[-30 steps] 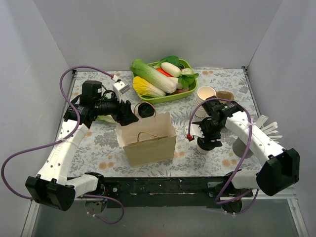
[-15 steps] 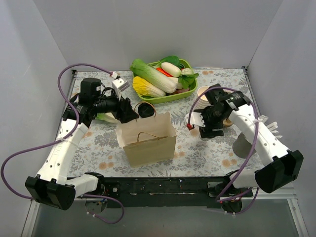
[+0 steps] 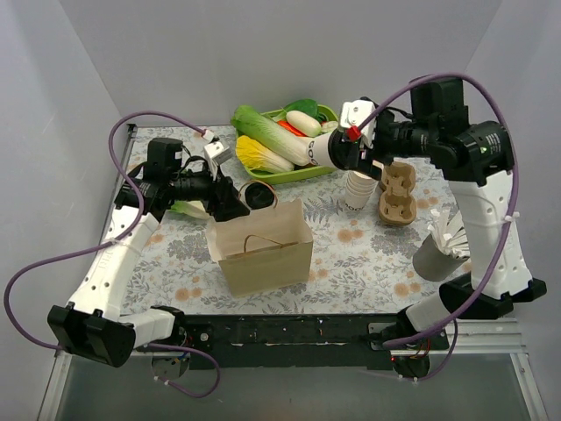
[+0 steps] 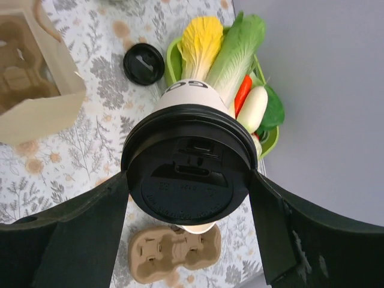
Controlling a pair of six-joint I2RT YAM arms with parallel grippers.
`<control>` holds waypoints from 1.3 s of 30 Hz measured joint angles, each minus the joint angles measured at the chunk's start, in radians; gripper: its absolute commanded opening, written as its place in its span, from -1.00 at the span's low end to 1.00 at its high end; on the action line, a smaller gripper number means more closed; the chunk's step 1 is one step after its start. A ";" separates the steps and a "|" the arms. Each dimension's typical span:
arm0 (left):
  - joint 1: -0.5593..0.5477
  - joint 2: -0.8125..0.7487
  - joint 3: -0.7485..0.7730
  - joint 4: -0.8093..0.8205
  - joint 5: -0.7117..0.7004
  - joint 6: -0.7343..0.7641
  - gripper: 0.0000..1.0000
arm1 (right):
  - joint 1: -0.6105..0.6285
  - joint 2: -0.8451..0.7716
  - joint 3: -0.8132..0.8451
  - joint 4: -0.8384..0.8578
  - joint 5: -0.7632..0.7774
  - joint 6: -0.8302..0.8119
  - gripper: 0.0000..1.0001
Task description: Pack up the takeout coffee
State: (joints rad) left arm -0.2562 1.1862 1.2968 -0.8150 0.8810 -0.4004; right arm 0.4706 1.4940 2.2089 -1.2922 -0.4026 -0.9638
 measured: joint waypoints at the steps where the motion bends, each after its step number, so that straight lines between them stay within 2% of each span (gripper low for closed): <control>1: 0.000 0.005 0.000 -0.011 0.006 0.012 0.28 | 0.000 -0.002 0.016 0.017 -0.029 0.020 -0.97; 5: 0.000 0.020 0.000 -0.070 0.025 0.060 0.15 | -0.002 -0.122 -0.089 0.087 -0.153 0.082 -0.97; 7: 0.000 0.025 0.000 -0.095 0.030 0.077 -0.05 | 0.006 -0.202 -0.163 0.093 -0.202 0.106 -0.97; 11: -0.001 0.039 0.000 -0.120 0.047 0.095 -0.42 | 0.063 -0.256 -0.145 0.048 -0.282 0.125 -0.97; 12: -0.005 0.050 0.000 -0.120 0.055 0.098 -0.65 | 0.111 -0.245 -0.110 0.035 -0.311 0.131 -0.97; 14: -0.008 0.053 0.000 -0.120 0.060 0.091 -0.75 | 0.152 -0.235 -0.102 0.031 -0.295 0.137 -0.97; 18: -0.023 0.058 0.001 -0.109 0.078 0.078 -1.00 | 0.359 -0.171 -0.090 0.028 -0.240 0.146 -0.97; 27: -0.043 -0.002 -0.009 -0.070 0.086 0.037 -0.99 | 0.584 0.006 -0.089 0.003 0.012 0.155 -0.97; 30: -0.043 -0.037 -0.013 -0.051 0.085 0.019 -0.80 | 0.628 0.034 -0.083 -0.001 0.068 0.155 -0.97; 33: -0.043 -0.054 -0.013 -0.024 0.086 -0.002 -0.47 | 0.670 0.048 -0.082 -0.001 0.135 0.153 -0.97; 38: -0.043 -0.058 -0.013 -0.003 0.090 -0.029 -0.23 | 0.714 0.080 -0.084 0.000 0.234 0.150 -0.97; 39: -0.043 -0.060 -0.013 0.000 0.090 -0.032 -0.12 | 0.718 0.088 -0.088 0.000 0.249 0.150 -0.97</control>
State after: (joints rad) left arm -0.2996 1.1263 1.2835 -0.8154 0.9707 -0.4324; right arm 1.1885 1.5818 2.1208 -1.2922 -0.1535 -0.8135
